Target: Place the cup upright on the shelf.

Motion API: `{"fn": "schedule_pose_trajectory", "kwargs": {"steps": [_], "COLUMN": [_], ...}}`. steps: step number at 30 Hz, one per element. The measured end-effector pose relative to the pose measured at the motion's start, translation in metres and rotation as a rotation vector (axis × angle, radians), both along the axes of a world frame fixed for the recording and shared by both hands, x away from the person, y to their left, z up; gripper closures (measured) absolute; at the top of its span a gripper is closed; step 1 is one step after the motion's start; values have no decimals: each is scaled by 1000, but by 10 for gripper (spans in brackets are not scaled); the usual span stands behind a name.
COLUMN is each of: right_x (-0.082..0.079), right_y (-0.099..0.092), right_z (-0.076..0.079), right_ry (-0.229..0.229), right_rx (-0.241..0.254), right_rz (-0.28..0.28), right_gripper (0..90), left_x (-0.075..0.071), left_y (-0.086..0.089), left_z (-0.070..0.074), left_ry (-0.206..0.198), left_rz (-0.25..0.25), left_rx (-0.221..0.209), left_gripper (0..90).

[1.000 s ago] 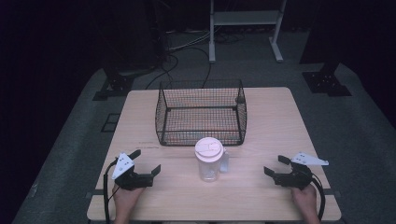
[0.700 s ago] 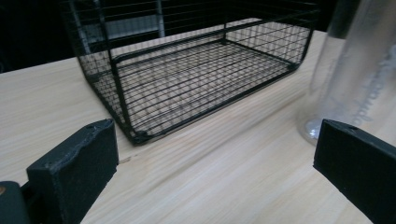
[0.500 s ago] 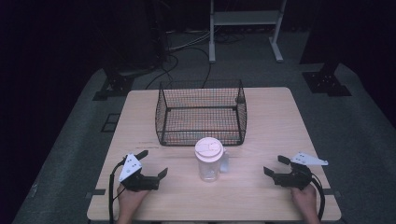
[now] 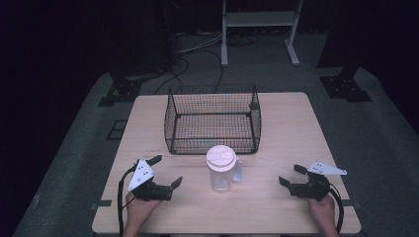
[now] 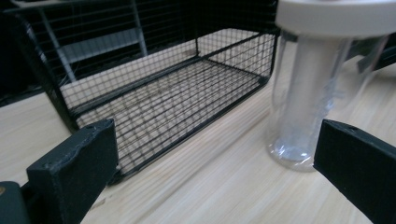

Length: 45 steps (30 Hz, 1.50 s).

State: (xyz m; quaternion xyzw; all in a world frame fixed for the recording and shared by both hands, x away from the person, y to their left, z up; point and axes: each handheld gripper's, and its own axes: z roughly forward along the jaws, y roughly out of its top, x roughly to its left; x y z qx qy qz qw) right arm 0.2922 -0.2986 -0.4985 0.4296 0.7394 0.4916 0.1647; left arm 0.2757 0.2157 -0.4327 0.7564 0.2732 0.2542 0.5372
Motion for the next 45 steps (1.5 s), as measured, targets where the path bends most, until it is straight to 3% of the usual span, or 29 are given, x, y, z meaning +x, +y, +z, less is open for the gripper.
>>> {"fn": "schedule_pose_trajectory", "kwargs": {"steps": [4,10,18,34,45], "right_x": [0,0,0,0,0], "right_y": [0,-1,-1,-2,-3], "right_z": [0,0,0,0,0], "right_ry": [0,3,2,2,-1], "right_rx": [3,11,13,20,31], "right_rz": [0,0,1,5,16], "right_gripper": [129,129,129,129,129], "left_x": [-1,-1,-4,0,4], "left_y": [-5,-14,-25,-49,-67], "left_z": [3,8,18,35,43], "left_ry": [18,46,57,66,106], "left_rz": [-43,-106,-158,-224,-266], "left_rx": [-3,38,63,101,149], "left_gripper": [0,0,0,0,0]}}
